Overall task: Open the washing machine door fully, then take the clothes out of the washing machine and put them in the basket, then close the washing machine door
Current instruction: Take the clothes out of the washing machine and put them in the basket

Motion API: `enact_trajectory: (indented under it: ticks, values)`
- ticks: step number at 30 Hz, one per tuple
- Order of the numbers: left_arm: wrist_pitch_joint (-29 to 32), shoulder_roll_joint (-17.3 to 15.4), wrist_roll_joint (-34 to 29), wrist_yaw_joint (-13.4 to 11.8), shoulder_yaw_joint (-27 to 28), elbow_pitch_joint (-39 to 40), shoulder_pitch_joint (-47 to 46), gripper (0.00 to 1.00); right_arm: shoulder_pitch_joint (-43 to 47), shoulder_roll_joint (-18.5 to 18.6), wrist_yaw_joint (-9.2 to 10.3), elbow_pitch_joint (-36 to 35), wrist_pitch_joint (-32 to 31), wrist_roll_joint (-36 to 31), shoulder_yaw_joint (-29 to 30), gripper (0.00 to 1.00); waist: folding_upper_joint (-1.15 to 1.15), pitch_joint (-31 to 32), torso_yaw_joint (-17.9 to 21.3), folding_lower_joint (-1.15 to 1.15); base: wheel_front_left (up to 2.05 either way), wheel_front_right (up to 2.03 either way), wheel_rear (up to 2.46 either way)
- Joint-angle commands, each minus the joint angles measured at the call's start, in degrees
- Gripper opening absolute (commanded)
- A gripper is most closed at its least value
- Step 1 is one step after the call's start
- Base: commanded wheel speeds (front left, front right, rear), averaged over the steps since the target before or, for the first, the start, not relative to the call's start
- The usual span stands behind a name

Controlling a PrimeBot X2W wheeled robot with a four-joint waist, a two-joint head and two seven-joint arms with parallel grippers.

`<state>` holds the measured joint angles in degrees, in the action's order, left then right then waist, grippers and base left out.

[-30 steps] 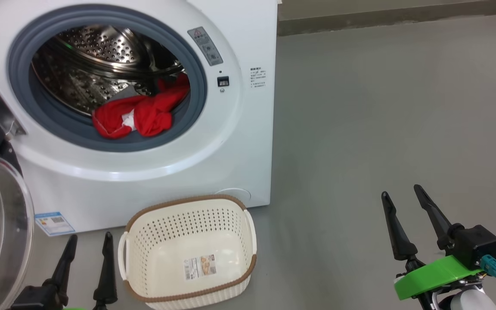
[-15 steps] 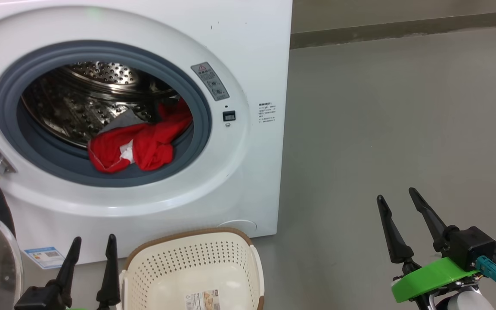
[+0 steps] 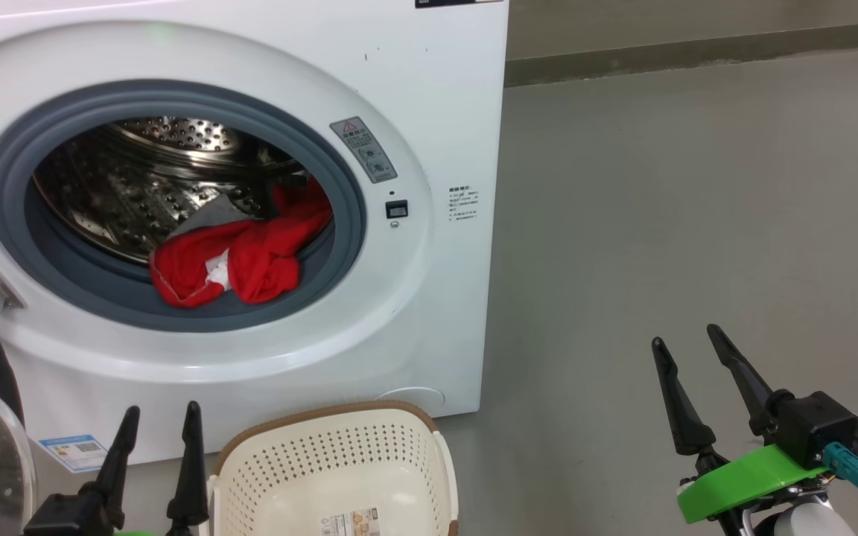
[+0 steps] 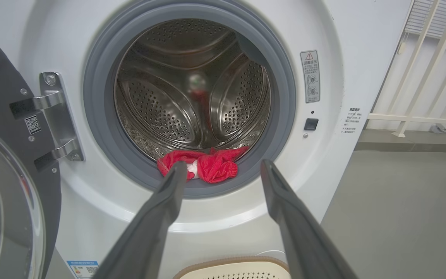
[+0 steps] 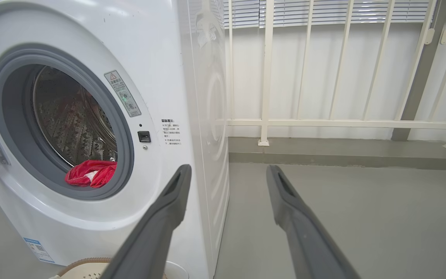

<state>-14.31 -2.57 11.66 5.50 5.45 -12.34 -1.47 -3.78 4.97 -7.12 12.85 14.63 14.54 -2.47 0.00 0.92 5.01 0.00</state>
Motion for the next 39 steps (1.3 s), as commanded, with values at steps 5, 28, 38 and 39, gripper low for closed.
enact_trajectory:
  ticks: [5,28,38,39]
  values:
    - [-0.69,-0.43,0.04,-0.23,1.33,1.93,-1.66,1.00,-1.33,0.67,-0.36,-1.38,0.37,0.50,-1.19,1.00,0.00,-0.19,-0.05,0.00,0.00,0.00,0.00]
    - [-0.69,-0.38,-0.06,-0.94,1.27,2.47,-1.89,1.00,-1.59,0.64,-0.36,-1.79,0.37,0.38,-1.08,1.00,0.00,-1.76,-0.48,0.00,0.00,0.00,0.00]
    - [-0.69,-0.36,-0.10,-1.60,1.00,1.48,-6.42,1.00,-3.39,0.51,-0.36,-2.62,0.37,0.24,-0.80,1.00,0.00,-7.21,-1.07,0.00,0.00,0.00,0.00]
    - [-0.69,-0.35,-0.20,-1.87,0.94,1.26,-7.12,1.00,-3.68,0.52,-0.36,-2.67,0.37,0.24,-0.82,1.00,0.00,-7.84,-1.11,0.00,0.00,0.00,0.00]
